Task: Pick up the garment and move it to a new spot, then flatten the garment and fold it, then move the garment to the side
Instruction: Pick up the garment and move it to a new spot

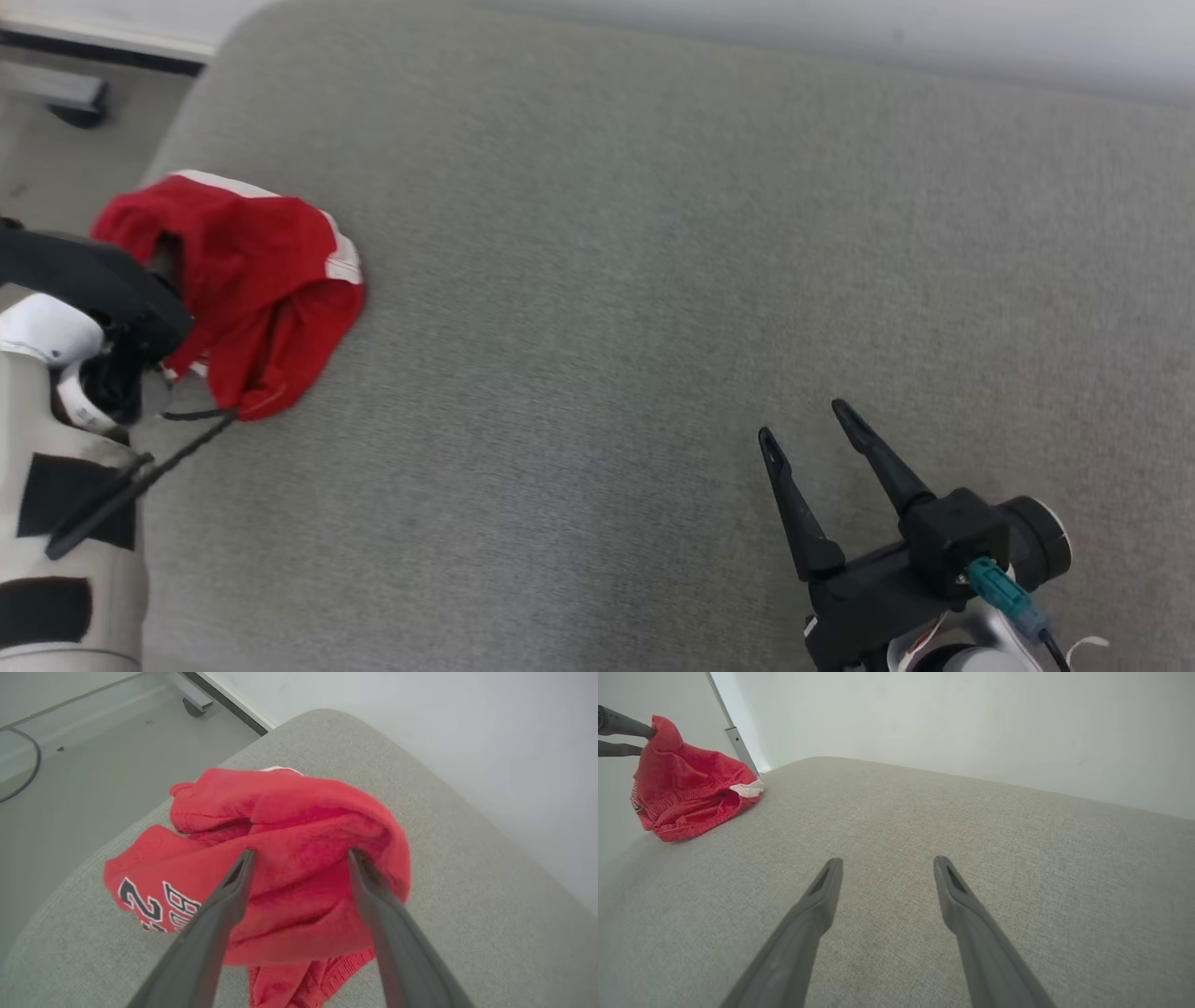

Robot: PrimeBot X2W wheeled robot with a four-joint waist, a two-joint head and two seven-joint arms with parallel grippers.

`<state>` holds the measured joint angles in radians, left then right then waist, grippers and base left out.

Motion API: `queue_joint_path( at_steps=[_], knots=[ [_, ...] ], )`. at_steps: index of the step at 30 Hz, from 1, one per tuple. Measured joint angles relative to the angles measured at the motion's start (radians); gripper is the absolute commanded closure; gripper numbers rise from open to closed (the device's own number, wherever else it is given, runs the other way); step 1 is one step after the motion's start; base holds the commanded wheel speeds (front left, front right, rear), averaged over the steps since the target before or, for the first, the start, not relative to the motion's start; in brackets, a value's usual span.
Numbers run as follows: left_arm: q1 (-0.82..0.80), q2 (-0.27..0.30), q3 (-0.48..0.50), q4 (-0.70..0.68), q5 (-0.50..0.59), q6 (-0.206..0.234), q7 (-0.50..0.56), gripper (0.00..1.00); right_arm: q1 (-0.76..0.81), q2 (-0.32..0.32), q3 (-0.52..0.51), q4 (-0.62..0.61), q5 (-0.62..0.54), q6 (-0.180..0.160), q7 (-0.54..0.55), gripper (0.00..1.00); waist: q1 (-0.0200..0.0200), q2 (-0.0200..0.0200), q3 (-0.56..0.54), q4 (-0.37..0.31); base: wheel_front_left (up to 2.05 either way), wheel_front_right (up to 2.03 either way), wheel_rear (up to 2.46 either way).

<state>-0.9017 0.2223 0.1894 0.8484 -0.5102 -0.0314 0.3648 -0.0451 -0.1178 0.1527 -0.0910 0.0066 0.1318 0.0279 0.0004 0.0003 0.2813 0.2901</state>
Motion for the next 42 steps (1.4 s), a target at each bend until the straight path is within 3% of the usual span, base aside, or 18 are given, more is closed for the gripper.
queue_joint_path(
  at_steps=[5,12,13,14,26,34,42],
  knots=[
    [-0.024,0.029,-0.005,0.072,0.018,0.089,0.076,0.0,-0.014,-0.007,0.012,-0.025,-0.001,0.0,0.006,0.0,0.0001,0.0,0.087,-0.053,0.0,0.0,0.0],
    [-0.035,0.026,-0.022,0.1,0.022,0.129,0.137,0.0,-0.041,0.006,0.027,-0.014,0.006,0.0,-0.012,0.0,-0.0002,-0.0001,0.158,-0.129,0.0,0.0,0.0],
    [-0.039,0.033,-0.025,0.104,0.023,0.132,0.155,0.55,-0.043,0.009,0.029,-0.007,0.009,0.0,-0.014,0.0,-0.0003,-0.0001,0.162,-0.138,0.0,0.0,0.0],
    [-0.042,0.039,-0.029,0.105,0.025,0.136,0.171,1.0,-0.044,0.011,0.033,-0.001,0.009,0.0,-0.019,0.0,-0.0003,-0.0002,0.164,-0.146,0.0,0.0,0.0],
    [-0.015,0.064,-0.069,0.01,0.033,0.101,0.237,1.0,-0.049,0.042,0.059,0.112,0.047,0.0,-0.088,0.0,-0.0004,-0.0002,0.067,-0.168,0.0,0.0,0.0],
    [-0.023,0.092,-0.105,-0.202,0.031,0.051,0.321,1.0,-0.049,0.062,0.065,0.194,0.077,0.0,-0.14,0.0,-0.0004,-0.0003,-0.056,-0.176,0.0,0.0,0.0],
    [-0.018,0.067,-0.145,-0.442,0.002,0.018,0.404,1.0,-0.029,0.065,0.063,0.25,0.126,0.0,-0.179,0.0,-0.0006,-0.0004,-0.166,-0.225,0.0,0.0,0.0]
  ],
)
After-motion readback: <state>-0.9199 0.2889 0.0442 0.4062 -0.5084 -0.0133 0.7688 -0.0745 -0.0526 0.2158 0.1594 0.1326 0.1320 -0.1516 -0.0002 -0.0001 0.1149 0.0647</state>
